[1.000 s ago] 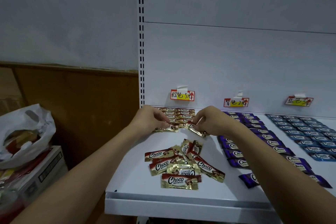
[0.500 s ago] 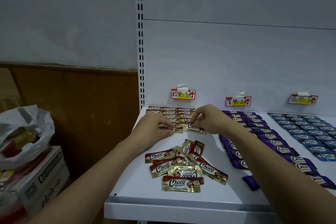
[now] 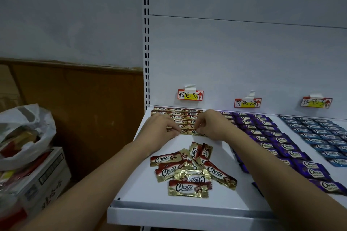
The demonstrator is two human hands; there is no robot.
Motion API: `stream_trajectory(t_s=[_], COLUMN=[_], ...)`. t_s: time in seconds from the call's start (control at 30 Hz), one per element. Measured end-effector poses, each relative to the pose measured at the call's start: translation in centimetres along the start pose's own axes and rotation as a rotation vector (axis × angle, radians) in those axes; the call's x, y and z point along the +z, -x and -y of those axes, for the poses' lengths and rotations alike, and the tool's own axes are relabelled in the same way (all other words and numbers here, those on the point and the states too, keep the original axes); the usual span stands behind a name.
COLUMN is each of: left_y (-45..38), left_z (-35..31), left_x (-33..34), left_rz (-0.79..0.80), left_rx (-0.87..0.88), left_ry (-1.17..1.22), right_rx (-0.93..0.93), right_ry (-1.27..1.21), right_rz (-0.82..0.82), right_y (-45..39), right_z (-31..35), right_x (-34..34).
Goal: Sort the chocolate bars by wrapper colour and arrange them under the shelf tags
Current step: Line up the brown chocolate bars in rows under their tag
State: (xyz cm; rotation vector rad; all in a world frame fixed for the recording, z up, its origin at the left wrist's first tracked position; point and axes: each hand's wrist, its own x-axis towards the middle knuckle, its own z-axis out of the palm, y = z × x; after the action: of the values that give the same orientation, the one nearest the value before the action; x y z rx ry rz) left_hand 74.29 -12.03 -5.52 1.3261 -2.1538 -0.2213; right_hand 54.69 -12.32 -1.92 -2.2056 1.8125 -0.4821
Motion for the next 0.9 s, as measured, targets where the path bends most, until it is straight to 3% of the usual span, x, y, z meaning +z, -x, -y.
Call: stream_trajectory(t_s=[0.2,0.63,0.9], left_y=[0.4,5.0,10.5], left_z=[-0.6,-3.8,-2.9], left_x=[-0.2,-3.9,-4.4], left_rz=[-0.011,0.111,0.007], left_rx=[-0.004,-0.118,-0.238], left_ry=[0.001,0.367,0.381], right_rx=[-0.066,-0.149,-0.134], right_ry=[0.012,-0.095,-0.105], right_rz=[-0.010,0.104,0.086], right_y=[0.7,7.0,13.2], right_z=[0.3,1.8,1.6], right_x=[-0.2,-3.1,-2.3])
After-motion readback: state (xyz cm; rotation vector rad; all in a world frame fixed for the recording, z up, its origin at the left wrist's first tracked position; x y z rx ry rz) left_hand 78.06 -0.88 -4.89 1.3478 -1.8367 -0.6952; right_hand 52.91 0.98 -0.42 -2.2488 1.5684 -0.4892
